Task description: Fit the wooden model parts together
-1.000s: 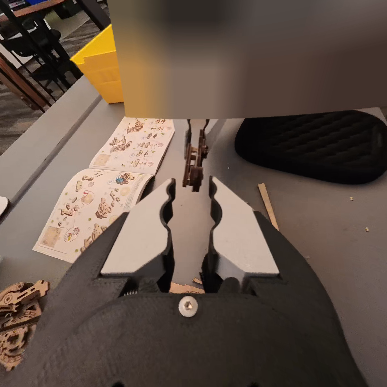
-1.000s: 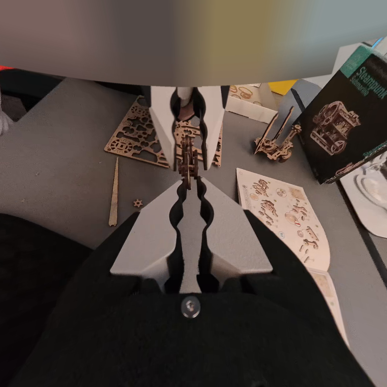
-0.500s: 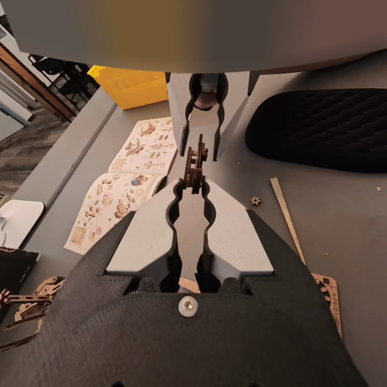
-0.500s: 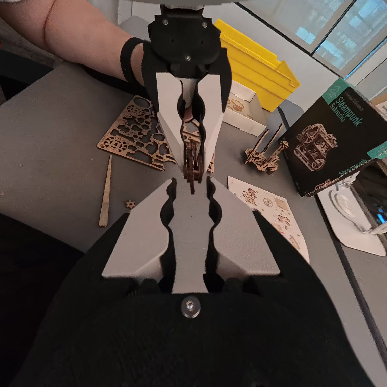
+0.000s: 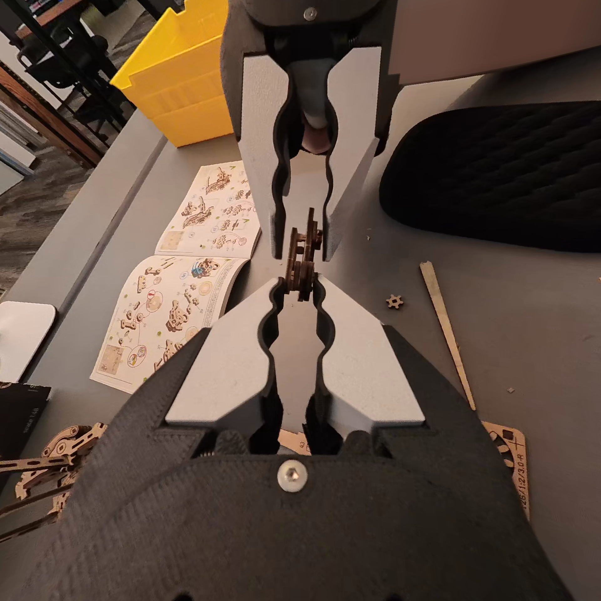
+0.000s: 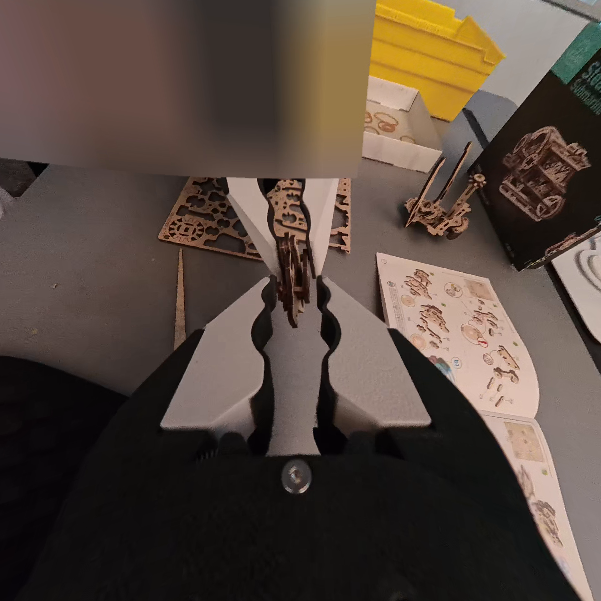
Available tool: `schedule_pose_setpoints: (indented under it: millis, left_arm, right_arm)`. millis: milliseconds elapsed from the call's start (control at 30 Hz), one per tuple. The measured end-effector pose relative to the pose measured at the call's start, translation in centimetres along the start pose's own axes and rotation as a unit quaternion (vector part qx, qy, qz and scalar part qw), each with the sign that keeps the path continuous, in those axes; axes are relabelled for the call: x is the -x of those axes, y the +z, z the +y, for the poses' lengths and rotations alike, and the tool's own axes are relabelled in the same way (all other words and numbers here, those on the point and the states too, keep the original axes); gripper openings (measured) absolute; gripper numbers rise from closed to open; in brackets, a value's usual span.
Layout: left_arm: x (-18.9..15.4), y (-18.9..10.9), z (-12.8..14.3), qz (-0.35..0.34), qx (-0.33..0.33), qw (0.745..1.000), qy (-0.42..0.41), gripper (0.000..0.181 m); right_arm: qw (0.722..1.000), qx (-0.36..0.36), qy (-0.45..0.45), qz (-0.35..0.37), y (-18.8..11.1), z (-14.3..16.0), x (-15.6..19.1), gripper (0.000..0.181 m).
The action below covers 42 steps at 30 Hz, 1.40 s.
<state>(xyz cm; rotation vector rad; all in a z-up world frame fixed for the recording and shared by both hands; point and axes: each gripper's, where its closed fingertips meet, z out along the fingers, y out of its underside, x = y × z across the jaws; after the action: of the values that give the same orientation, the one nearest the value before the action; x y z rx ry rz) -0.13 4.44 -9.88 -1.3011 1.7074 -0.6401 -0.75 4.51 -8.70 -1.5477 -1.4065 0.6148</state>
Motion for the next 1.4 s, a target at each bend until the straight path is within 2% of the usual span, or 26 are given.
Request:
schedule_pose_setpoints:
  millis: [67, 500, 933, 1067, 1167, 1267, 1333, 1400]
  left_arm:
    - [0.0, 0.1, 0.2, -0.002, 0.007, 1.0, 0.005, 0.016]
    - [-0.4, 0.6, 0.7, 0.009, 0.025, 0.999, -0.02, 0.015]
    - [-0.8, 1.0, 1.6, 0.006, 0.052, 0.999, 0.004, 0.015]
    - [-0.6, 1.1, 1.7, 0.007, 0.053, 0.998, -0.015, 0.015]
    - [-0.6, 1.3, 2.1, 0.011, 0.061, 0.998, -0.031, 0.015]
    - [-1.0, 1.6, 2.7, 0.036, 0.071, 0.994, -0.068, 0.015]
    - [-1.2, 1.6, 2.8, 0.055, 0.069, 0.991, -0.102, 0.016]
    - [-0.9, 1.5, 3.4, 0.06, 0.083, 0.986, -0.129, 0.025]
  right_arm:
    - [1.0, 0.013, -0.002, -0.005, 0.2, 0.4, 0.2, 0.017]
    - [0.998, 0.055, -0.021, 0.008, 0.9, 1.6, 0.3, 0.017]
    - [0.994, 0.08, -0.068, 0.025, 1.2, 2.5, 0.6, 0.016]
    - [0.998, 0.07, -0.012, 0.001, 1.3, 2.5, 0.4, 0.018]
    - [0.996, 0.079, -0.032, 0.012, 0.9, 2.8, 0.0, 0.021]
    - [0.997, 0.069, -0.011, -0.016, 0.8, 3.1, 0.5, 0.017]
    - [0.996, 0.055, 0.051, -0.046, 0.8, 3.3, 0.6, 0.016]
    - [0.987, 0.046, 0.142, -0.063, 0.7, 3.8, 0.0, 0.016]
